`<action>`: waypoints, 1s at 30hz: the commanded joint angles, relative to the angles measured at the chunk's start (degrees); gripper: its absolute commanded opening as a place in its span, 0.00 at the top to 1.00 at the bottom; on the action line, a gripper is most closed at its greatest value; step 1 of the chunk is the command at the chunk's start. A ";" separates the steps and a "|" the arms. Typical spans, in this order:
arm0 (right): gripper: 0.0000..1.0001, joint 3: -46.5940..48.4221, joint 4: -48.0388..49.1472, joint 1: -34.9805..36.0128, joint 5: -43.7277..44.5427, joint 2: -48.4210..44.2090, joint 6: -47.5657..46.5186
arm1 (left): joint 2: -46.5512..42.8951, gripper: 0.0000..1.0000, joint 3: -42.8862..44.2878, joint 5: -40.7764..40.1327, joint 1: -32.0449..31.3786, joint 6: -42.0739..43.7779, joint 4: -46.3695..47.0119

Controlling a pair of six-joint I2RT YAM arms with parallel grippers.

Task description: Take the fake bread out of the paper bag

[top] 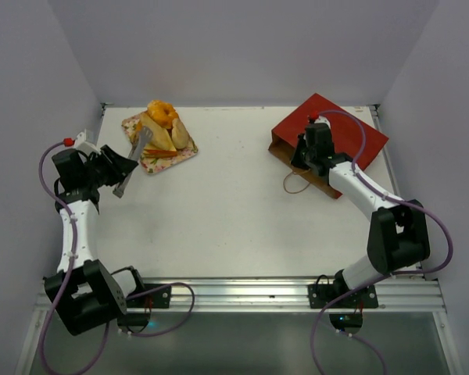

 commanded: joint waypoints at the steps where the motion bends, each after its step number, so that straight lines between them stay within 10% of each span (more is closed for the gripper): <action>1: 0.91 -0.27 0.58 -0.16 0.30 -2.68 -0.54 | -3.17 0.55 1.23 1.14 0.45 1.68 -1.82; 16: 0.72 -2.46 -1.79 -0.08 4.17 -5.40 -1.16 | -10.65 0.58 -0.79 -0.42 -9.48 0.01 -2.78; 30: 0.25 -5.54 -1.79 -0.08 4.17 -12.61 -2.30 | -11.97 0.58 -2.02 -7.72 -20.55 -2.28 -0.85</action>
